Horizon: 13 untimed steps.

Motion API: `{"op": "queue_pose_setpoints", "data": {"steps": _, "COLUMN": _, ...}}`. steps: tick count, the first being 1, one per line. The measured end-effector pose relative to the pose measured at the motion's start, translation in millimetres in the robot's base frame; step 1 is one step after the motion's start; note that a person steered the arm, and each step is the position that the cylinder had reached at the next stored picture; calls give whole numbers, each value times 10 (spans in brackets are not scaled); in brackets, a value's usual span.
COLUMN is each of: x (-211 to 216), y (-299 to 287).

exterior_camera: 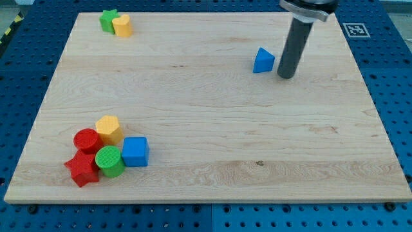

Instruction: Push the blue triangle into the yellow heart

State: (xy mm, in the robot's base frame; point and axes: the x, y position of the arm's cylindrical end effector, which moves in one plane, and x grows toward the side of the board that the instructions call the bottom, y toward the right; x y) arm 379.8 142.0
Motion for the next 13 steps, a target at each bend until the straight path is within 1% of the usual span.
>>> {"op": "queue_pose_setpoints", "data": {"steps": 1, "x": -270, "y": -20}}
{"op": "queue_pose_setpoints", "data": {"steps": 2, "x": -394, "y": -20}}
{"op": "queue_pose_setpoints", "data": {"steps": 3, "x": -388, "y": -31}}
{"op": "queue_pose_setpoints", "data": {"steps": 5, "x": -359, "y": -484}}
{"op": "queue_pose_setpoints", "data": {"steps": 6, "x": -469, "y": -705}}
{"op": "queue_pose_setpoints", "data": {"steps": 11, "x": -335, "y": -1794}}
{"op": "queue_pose_setpoints", "data": {"steps": 13, "x": -157, "y": -2230}}
